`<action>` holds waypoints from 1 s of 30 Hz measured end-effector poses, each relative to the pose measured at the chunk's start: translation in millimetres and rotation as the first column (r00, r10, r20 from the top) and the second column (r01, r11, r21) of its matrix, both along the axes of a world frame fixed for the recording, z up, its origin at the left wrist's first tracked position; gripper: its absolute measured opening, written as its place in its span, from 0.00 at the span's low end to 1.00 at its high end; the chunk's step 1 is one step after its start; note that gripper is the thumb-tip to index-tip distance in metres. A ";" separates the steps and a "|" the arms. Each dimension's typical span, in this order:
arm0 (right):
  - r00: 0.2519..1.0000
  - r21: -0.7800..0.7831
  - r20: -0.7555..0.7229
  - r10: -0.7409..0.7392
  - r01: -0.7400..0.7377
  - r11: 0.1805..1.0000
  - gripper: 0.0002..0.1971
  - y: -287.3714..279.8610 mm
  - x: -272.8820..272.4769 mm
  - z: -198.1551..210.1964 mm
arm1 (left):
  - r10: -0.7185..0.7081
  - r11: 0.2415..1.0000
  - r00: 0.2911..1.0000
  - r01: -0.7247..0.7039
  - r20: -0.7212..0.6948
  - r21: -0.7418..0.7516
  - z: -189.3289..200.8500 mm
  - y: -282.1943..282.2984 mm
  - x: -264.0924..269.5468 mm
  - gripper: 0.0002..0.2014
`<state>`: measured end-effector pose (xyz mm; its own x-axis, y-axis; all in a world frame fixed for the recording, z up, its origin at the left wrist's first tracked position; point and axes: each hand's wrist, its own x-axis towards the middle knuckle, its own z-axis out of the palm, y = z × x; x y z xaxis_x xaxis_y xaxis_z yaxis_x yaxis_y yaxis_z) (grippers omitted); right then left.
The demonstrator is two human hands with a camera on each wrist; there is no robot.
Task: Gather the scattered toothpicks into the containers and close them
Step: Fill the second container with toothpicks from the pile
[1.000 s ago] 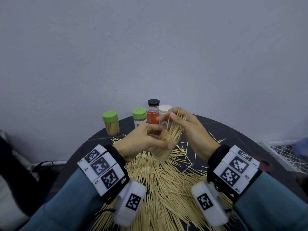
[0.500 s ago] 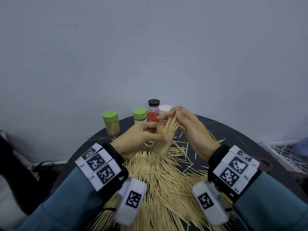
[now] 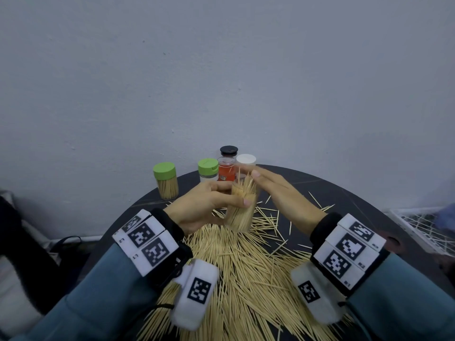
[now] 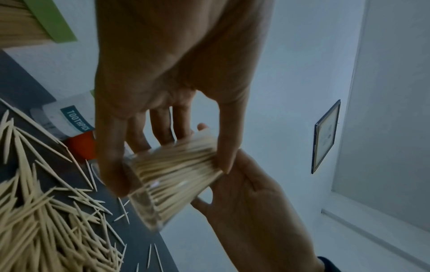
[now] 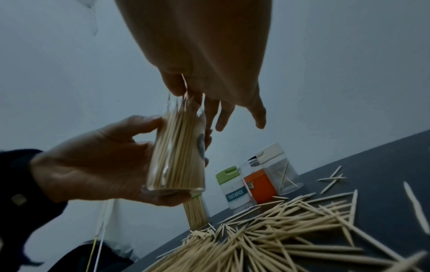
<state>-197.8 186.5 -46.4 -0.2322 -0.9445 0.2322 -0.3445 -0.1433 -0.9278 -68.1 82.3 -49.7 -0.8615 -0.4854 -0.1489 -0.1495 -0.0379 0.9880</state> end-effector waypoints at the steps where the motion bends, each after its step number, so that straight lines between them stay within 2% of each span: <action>1: 1.000 -0.023 -0.012 -0.012 0.012 1.000 0.18 -0.7 -1.3 -1.5 | -0.002 1.000 1.000 0.002 0.006 -0.002 -0.6 0.2 -0.2 0.16; 4: 0.998 -0.087 -0.048 -0.040 0.036 0.996 0.19 -1.8 -5.5 -3.2 | 0.055 0.998 0.998 -0.056 0.004 0.005 -3.1 -2.3 -0.9 0.16; 7: 0.994 -0.033 -0.107 0.030 -0.034 0.999 0.19 -2.2 -6.5 -3.7 | 0.125 0.992 0.992 -0.124 -0.011 0.022 -3.5 -6.3 0.4 0.15; 10: 0.978 -0.026 -0.203 0.037 -0.043 0.999 0.20 -3.6 -5.8 -9.4 | 0.125 0.992 0.992 -0.124 -0.016 0.023 -1.8 -6.8 1.4 0.14; 13: 0.973 -0.071 -0.231 -0.011 -0.006 0.997 0.19 -2.9 -5.5 -6.6 | 0.133 0.991 0.991 -0.133 -0.015 0.017 -2.1 -7.1 0.9 0.14; 16: 0.948 -0.017 -0.319 0.008 -0.014 1.000 0.17 -2.5 -6.2 -5.5 | 0.153 0.988 0.988 -0.153 -0.015 0.002 -2.8 -7.5 1.2 0.14; 19: 0.912 -0.018 -0.406 -0.056 0.054 0.998 0.21 -2.2 -5.7 -7.1 | 0.186 0.982 0.982 -0.186 -0.024 0.001 -2.7 -7.7 1.2 0.17; 22: 0.905 -0.070 -0.409 -0.115 0.095 0.993 0.17 0.0 -4.5 -4.3 | 0.199 0.980 0.978 -0.200 -0.053 -0.007 -2.2 -7.5 0.9 0.20; 26: 0.915 -0.121 -0.397 -0.075 0.029 0.992 0.21 1.4 -3.3 -0.8 | 0.175 0.980 0.981 -0.182 -0.084 -0.083 -2.9 -7.0 1.3 0.27; 28: 0.898 -0.163 -0.436 -0.053 -0.021 0.986 0.18 0.3 -2.7 -0.7 | 0.158 0.980 0.982 -0.169 -0.107 -0.101 -3.8 -6.6 0.8 0.28; 30: 0.871 -0.206 -0.482 -0.097 -0.005 0.979 0.15 -0.3 -2.7 -1.6 | 0.153 0.982 0.979 -0.167 -0.138 -0.091 -4.3 -7.5 0.7 0.27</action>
<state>-200.6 186.3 -48.0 -0.0838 -0.8597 0.5040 -0.7555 -0.2749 -0.5947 -67.3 74.8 -54.0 -0.7802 -0.6254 0.0160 -0.0201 0.0505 0.9985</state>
